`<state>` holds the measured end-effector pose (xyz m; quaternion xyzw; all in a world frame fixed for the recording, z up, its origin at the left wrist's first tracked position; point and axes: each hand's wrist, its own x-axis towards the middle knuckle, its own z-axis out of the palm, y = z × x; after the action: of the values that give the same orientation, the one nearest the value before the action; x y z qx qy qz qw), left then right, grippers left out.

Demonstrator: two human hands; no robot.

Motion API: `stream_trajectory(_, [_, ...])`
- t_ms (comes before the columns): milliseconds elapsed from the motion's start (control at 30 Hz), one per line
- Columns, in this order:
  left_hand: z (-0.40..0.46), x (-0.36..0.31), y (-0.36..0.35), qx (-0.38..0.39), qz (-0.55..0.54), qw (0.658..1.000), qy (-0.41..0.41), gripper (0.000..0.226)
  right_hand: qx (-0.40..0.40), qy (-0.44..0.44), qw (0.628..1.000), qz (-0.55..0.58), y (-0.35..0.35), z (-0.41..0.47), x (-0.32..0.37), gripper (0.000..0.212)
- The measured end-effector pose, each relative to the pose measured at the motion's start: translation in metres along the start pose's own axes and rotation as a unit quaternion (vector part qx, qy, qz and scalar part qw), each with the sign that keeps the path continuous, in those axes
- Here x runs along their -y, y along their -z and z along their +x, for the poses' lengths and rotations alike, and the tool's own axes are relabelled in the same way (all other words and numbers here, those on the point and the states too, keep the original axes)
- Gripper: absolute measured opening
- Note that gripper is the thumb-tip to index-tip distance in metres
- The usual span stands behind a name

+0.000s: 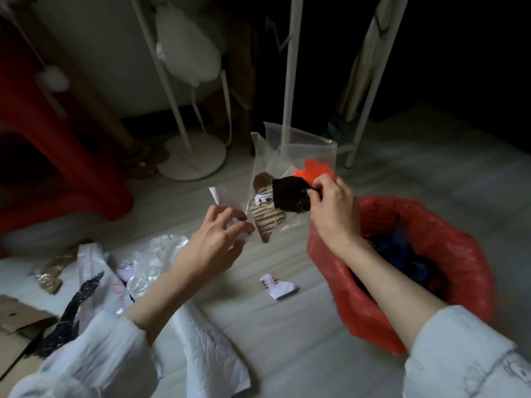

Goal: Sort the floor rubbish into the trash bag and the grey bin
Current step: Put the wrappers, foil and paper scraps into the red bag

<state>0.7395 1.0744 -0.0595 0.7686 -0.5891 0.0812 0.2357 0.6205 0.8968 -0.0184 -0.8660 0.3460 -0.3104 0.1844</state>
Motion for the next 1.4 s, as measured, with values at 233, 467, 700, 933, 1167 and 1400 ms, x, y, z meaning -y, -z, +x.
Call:
stream_trajectory(233, [0.082, -0.107, 0.002, 0.003, -0.017, 0.987, -0.159, 0.025, -0.072, -0.032, 0.99, -0.116, 0.114, 0.005, -0.066, 0.009])
stream_trajectory(467, [0.095, -0.182, -0.086, 0.129, -0.004, 0.965, -0.229, 0.026, 0.003, 0.017, 0.947, -0.321, 0.14, -0.029, -0.15, 0.026])
stream_trajectory(700, [0.078, -0.179, -0.124, 0.278, -0.004, 0.957, -0.079, 0.053, 0.213, 0.047, 0.914, -0.341, 0.095, -0.075, -0.184, 0.104])
stream_trajectory(933, [0.07, -0.159, -0.127, 0.215, 0.07, 0.97, -0.089, 0.065, 0.308, -0.08, 0.936, -0.153, 0.087, -0.085, -0.188, 0.07])
stream_trajectory(1167, [0.068, -0.164, -0.132, 0.254, 0.094, 0.96, -0.065, 0.084, 0.331, -0.213, 0.915, -0.089, 0.068, -0.079, -0.2, 0.057])
stream_trajectory(1400, [0.055, -0.162, -0.132, 0.226, 0.089, 0.967, -0.075, 0.067, 0.481, -0.214, 0.833, -0.17, 0.04, -0.066, -0.219, 0.093])
